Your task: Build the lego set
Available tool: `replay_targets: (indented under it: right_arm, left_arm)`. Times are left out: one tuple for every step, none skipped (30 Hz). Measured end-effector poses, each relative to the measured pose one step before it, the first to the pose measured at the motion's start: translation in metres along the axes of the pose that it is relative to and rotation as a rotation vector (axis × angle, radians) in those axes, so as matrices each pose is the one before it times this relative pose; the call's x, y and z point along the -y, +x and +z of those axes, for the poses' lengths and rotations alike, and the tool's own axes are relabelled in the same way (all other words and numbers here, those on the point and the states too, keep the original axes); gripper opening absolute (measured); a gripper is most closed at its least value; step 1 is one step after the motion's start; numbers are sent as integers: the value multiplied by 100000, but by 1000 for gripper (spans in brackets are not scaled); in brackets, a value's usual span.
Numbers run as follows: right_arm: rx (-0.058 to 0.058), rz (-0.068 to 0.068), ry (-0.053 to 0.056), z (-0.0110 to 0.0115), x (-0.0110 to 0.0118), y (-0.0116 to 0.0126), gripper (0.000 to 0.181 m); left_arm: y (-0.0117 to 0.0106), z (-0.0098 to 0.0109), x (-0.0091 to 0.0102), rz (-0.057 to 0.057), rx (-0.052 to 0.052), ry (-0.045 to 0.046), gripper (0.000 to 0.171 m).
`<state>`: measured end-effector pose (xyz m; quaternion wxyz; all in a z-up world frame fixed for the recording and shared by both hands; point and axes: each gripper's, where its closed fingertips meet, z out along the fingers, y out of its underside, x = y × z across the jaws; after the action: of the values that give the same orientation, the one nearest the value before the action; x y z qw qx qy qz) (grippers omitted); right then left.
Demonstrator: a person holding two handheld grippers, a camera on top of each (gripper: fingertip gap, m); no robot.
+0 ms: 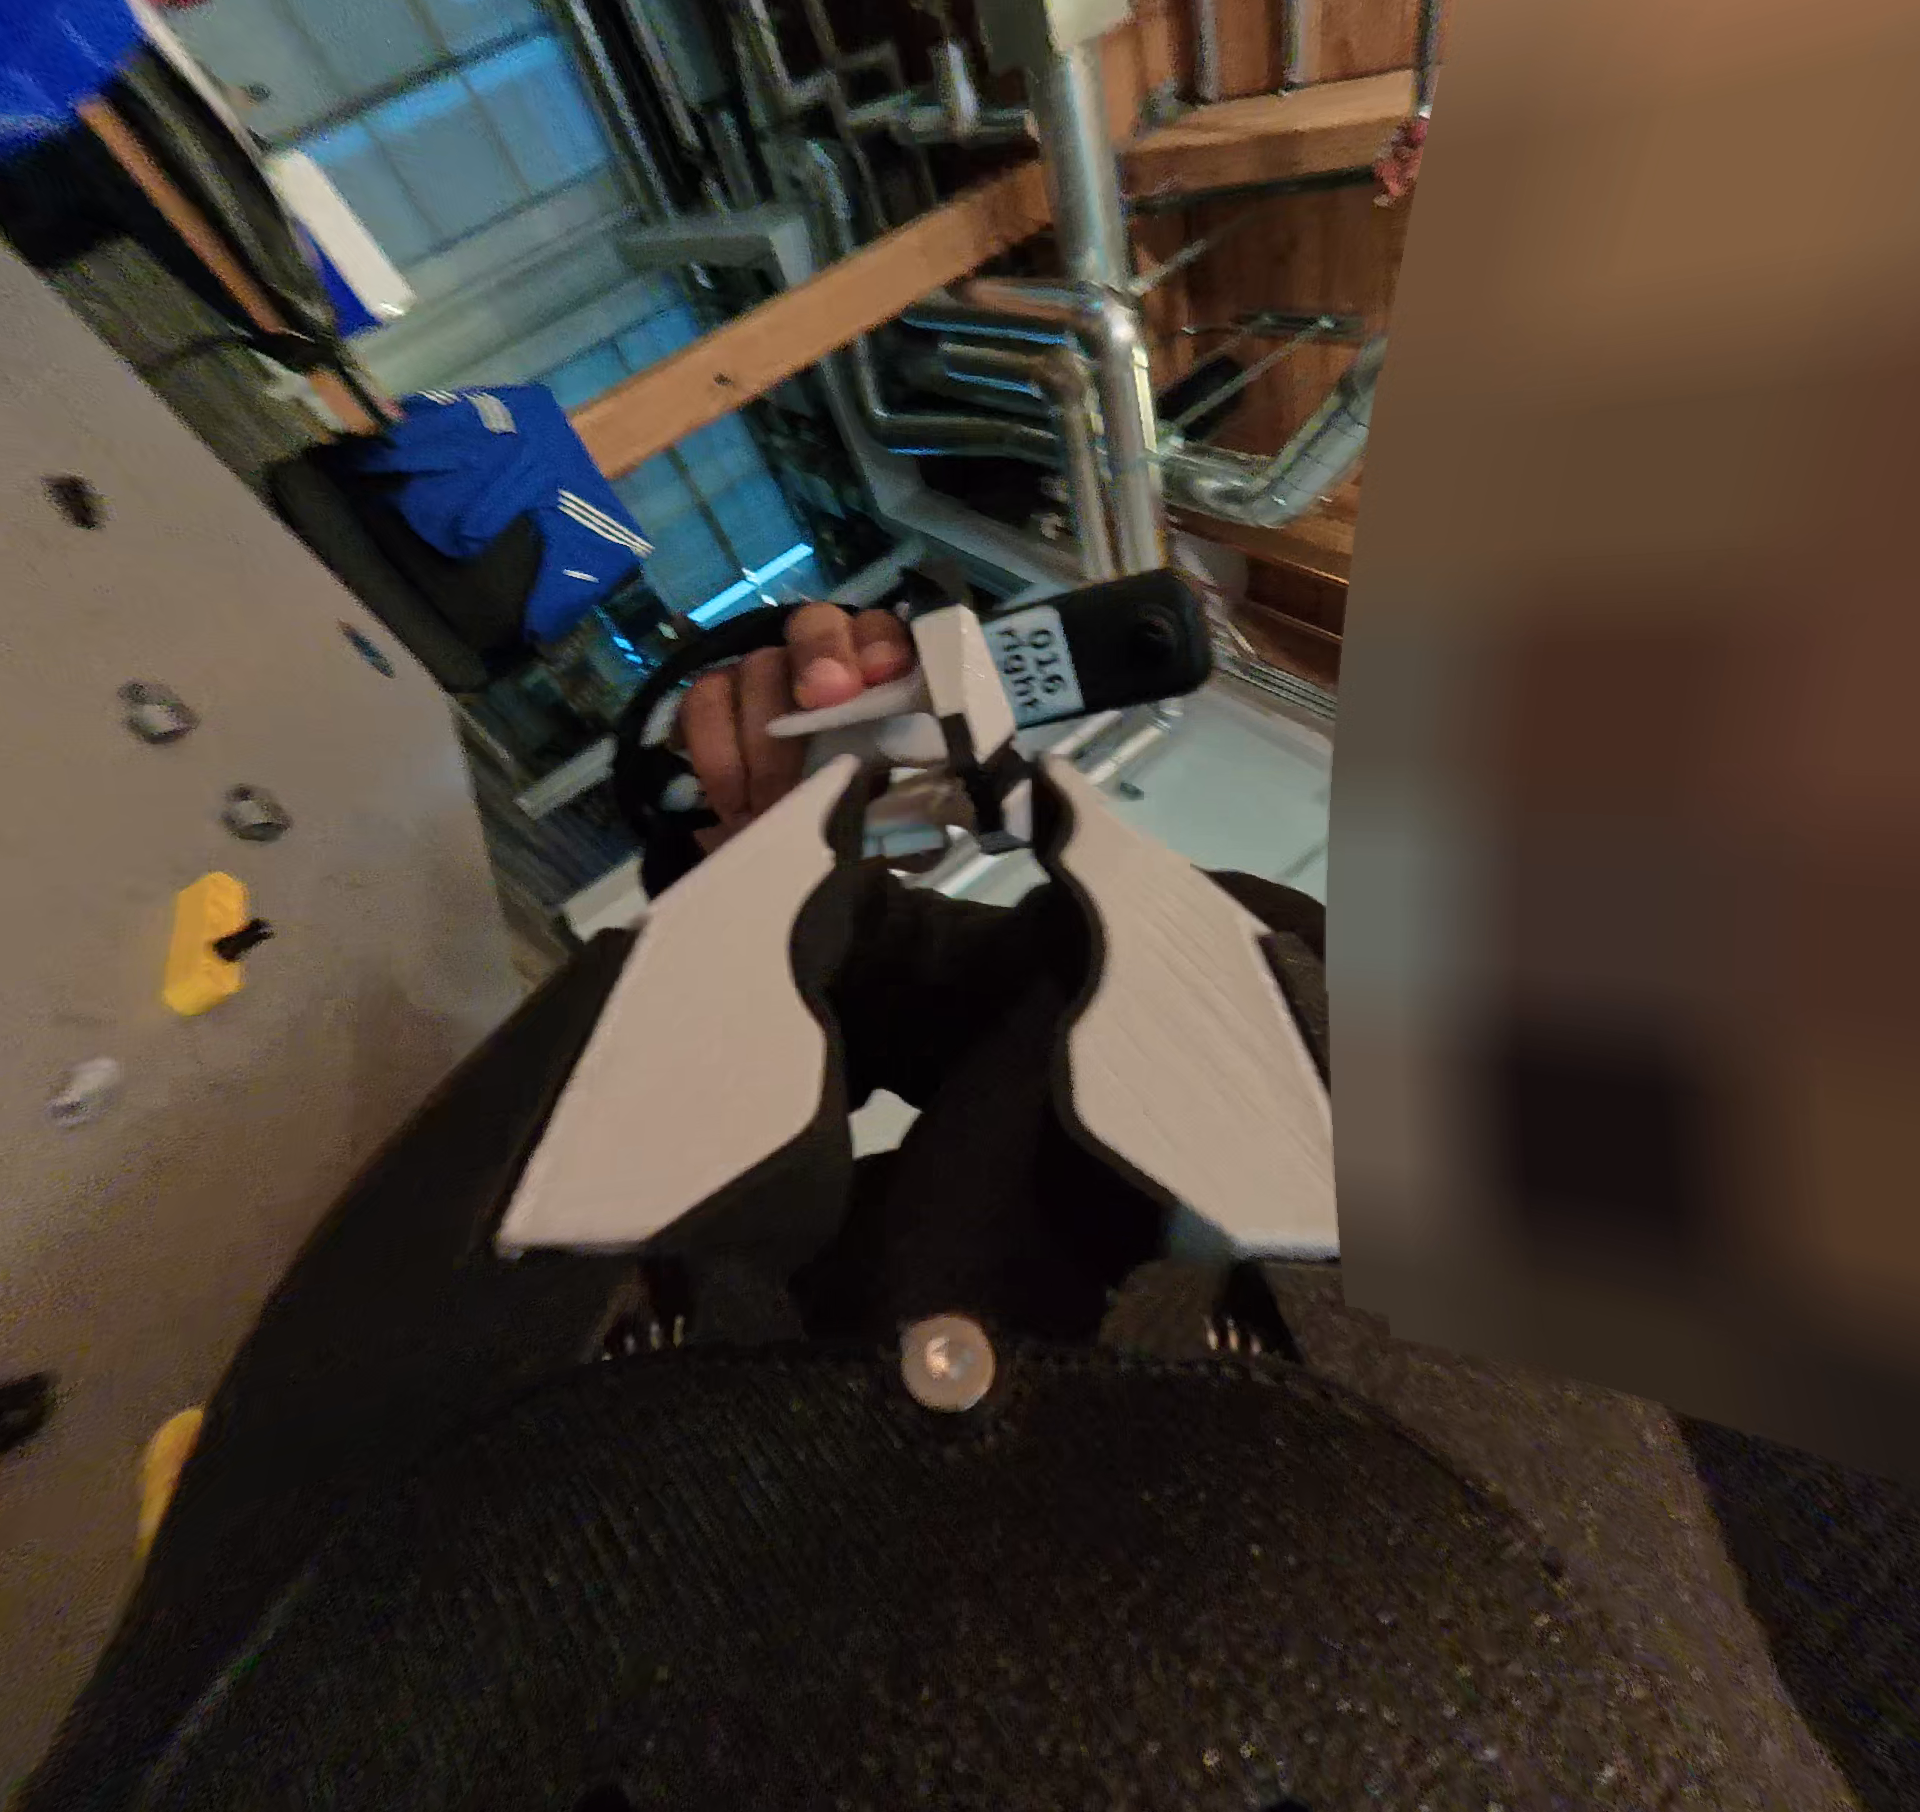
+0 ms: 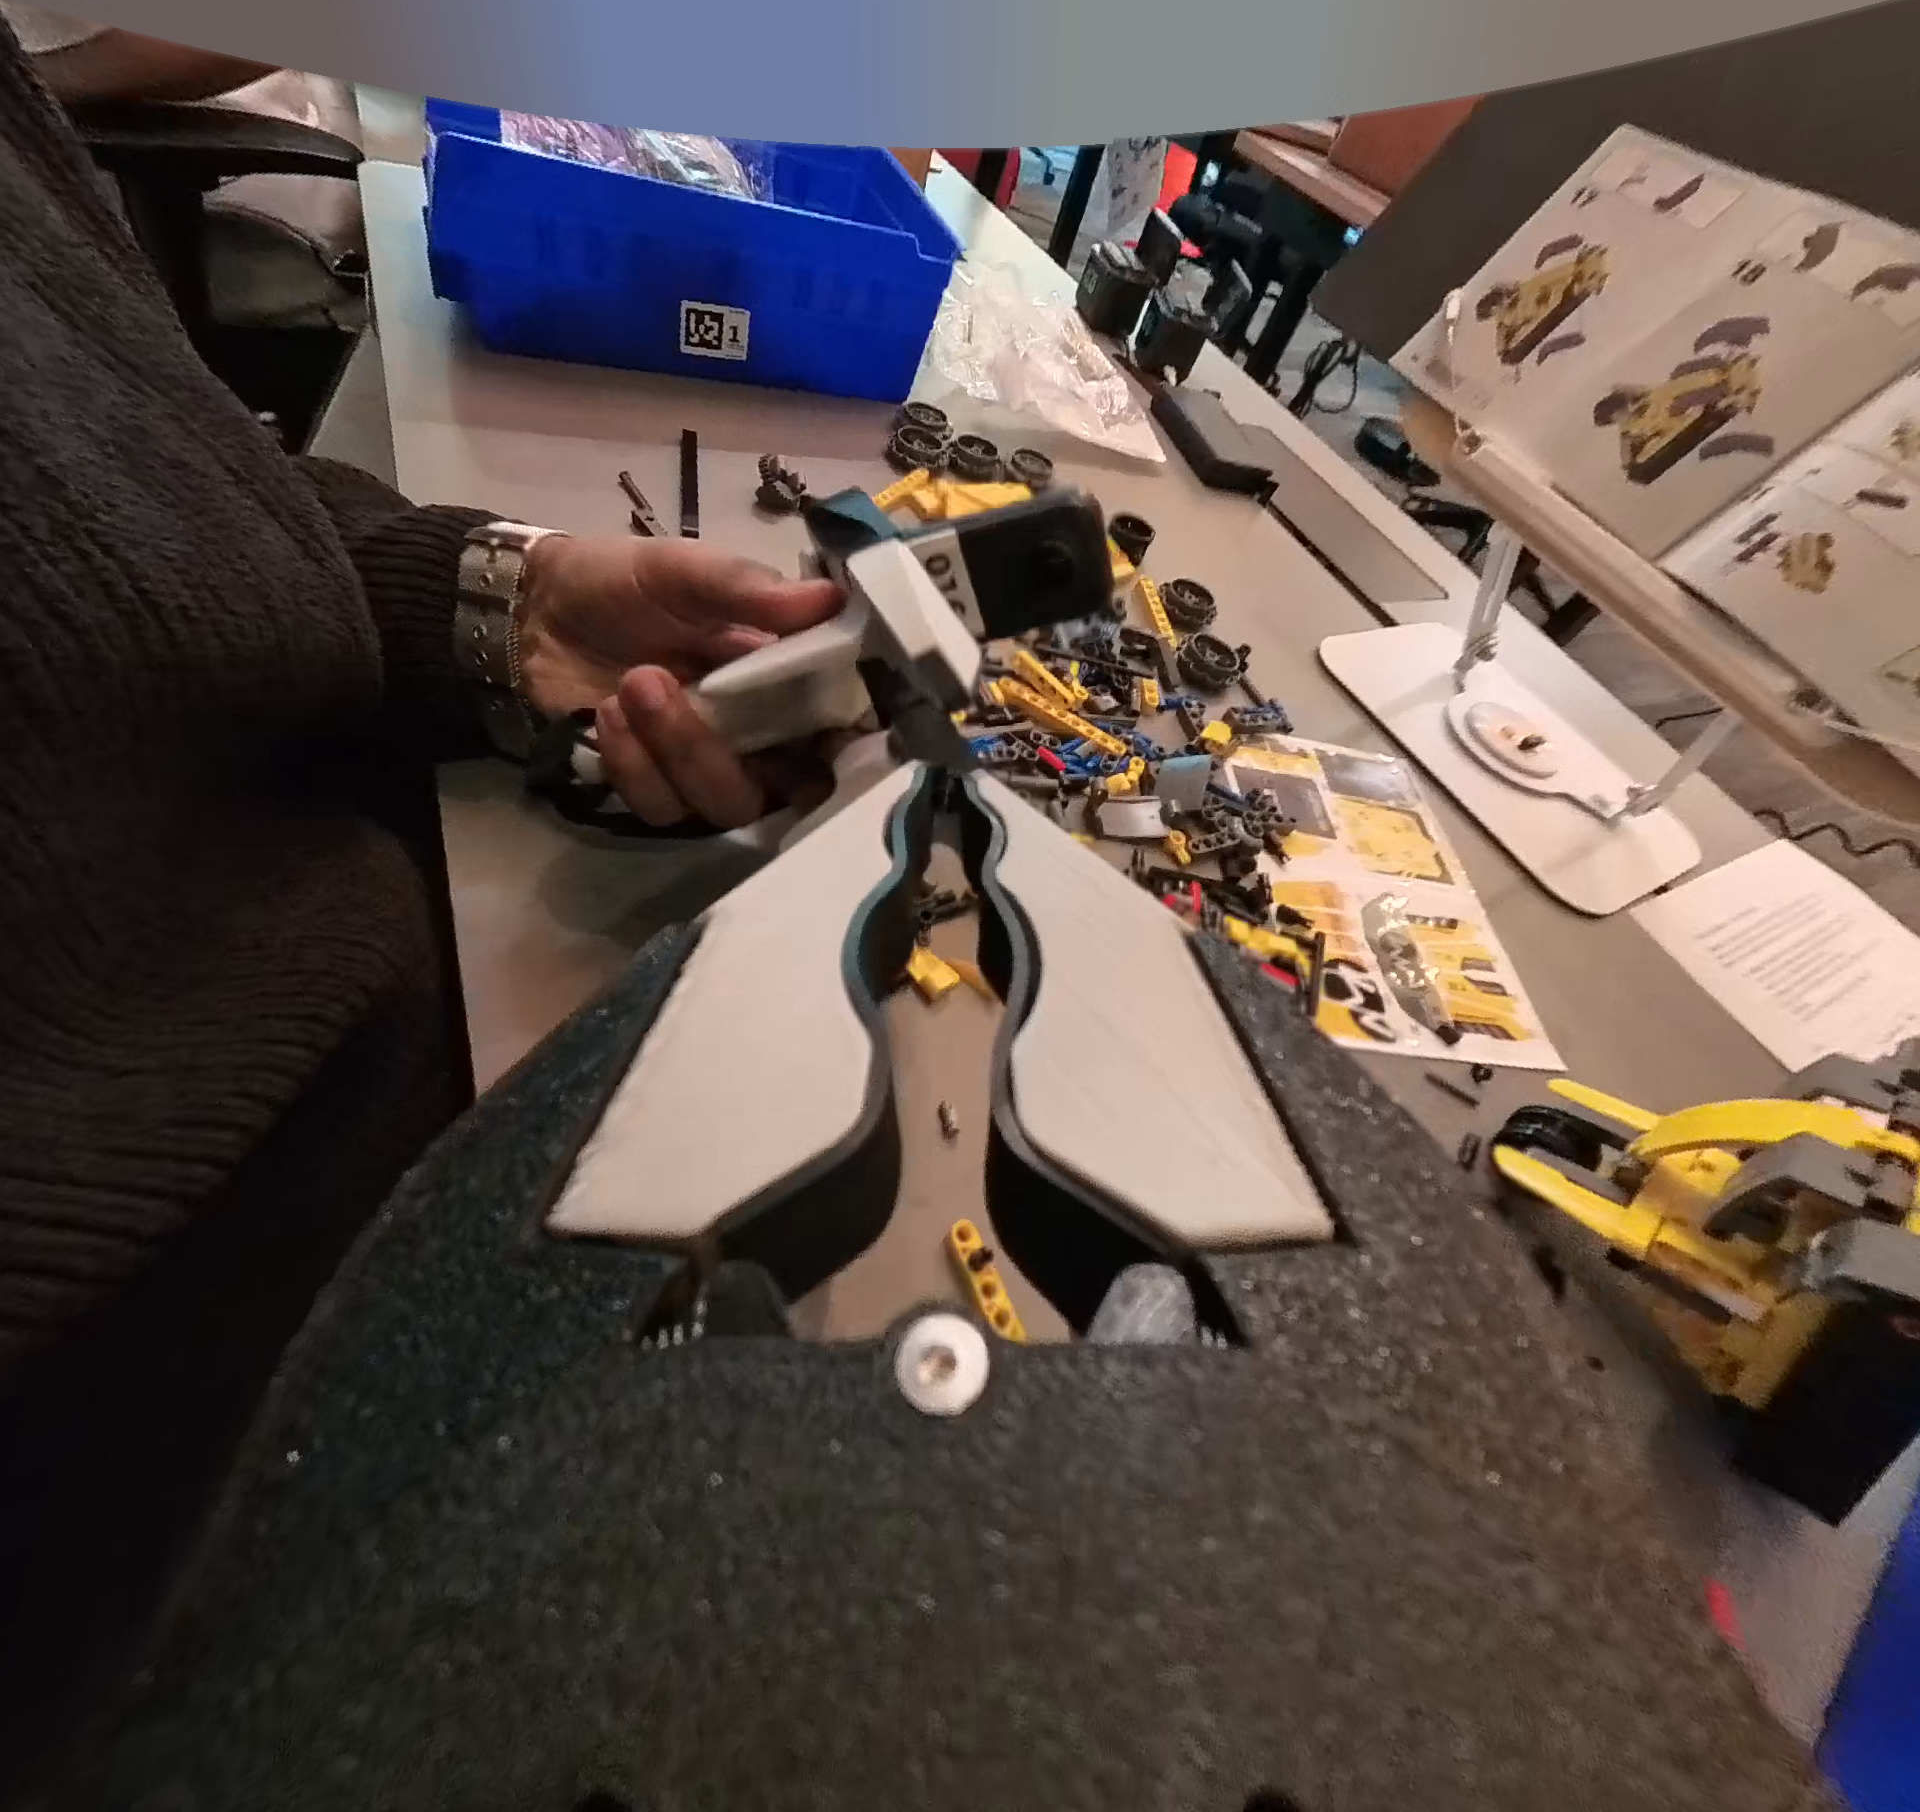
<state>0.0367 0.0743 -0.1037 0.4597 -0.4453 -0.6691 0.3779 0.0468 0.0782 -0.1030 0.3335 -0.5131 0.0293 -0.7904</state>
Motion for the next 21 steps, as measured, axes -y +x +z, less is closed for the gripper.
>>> replay_targets:
  right_arm:
    - [50, 1595, -1736, -116, -238, 167, 3]
    - [-862, 1315, -2547, -216, -373, 396, 3]
    - [-1892, 782, -3883, -301, -635, 646, 3]
    - [-1982, 378, -5744, -322, -1019, 767, 3]
    - [-1561, -5, -7145, -238, -1377, 757, 2]
    - [-299, 256, -8893, -69, -1761, 604, 3]
    - [1382, 553, -10011, 135, -1989, 370, 3]
    - [2780, 390, -9569, 302, -1911, 129, 3]
    - [3146, -188, -8188, 399, -1610, -5, 3]
    - [3477, -916, -6533, 440, -1185, -115, 3]
    - [3713, -1297, -4998, 453, -736, -224, 3]
    - [3327, -1756, -3752, 452, -367, -240, 3]
    - [3213, -2019, -3561, 469, -187, -265, 3]
    - [2525, -2329, -3663, 476, -130, -186, 3]
    - [1943, -2746, -3572, 456, -94, -144, 3]
    - [1742, -2684, -3670, 442, -110, -118, 3]
    - [1088, -2645, -3731, 385, -158, -26, 3]
    - [753, -2608, -3597, 323, -189, 19, 3]
    - [1047, -2134, -2794, 254, -106, -28, 3]
    - [1390, -1354, -1493, 156, 32, -66, 3]
    - [1359, -737, -868, 100, 95, -61, 3]
  left_arm:
    - [-344, -220, 355, 2398, 3497, 1881, 39]
    - [-205, -199, 331, 3212, 2973, 1591, 44]
    - [-267, -155, 264, 3219, 3523, 1050, 48]
    - [-305, -95, 141, 3015, 3511, 449, 50]
    - [-238, -26, 22, 2505, 2684, -109, 51]
    - [-147, 48, -84, 1691, 1768, -633, 51]
    - [-116, 61, -113, 898, 1082, -718, 51]
    - [-71, 63, -62, 262, 570, -411, 52]
    - [-1, -1, 20, -114, -38, 91, 52]
    - [84, -33, 93, -258, -487, 477, 52]
    - [91, -85, 152, -233, -512, 750, 51]
    - [83, -94, 179, -27, -352, 882, 51]
    - [52, -83, 156, 160, -124, 796, 51]
    - [14, -59, 91, 170, 100, 480, 50]
    - [-20, -40, 37, -15, 81, 180, 50]
    - [16, -29, 13, -393, -229, 16, 48]
    - [43, -11, -18, -722, -559, -118, 48]
    - [26, -22, 8, -710, -497, 12, 47]
    - [20, -37, 46, -358, -183, 262, 46]
    - [4, -44, 71, 37, 53, 317, 46]
    - [28, -39, 55, 237, 42, 232, 46]
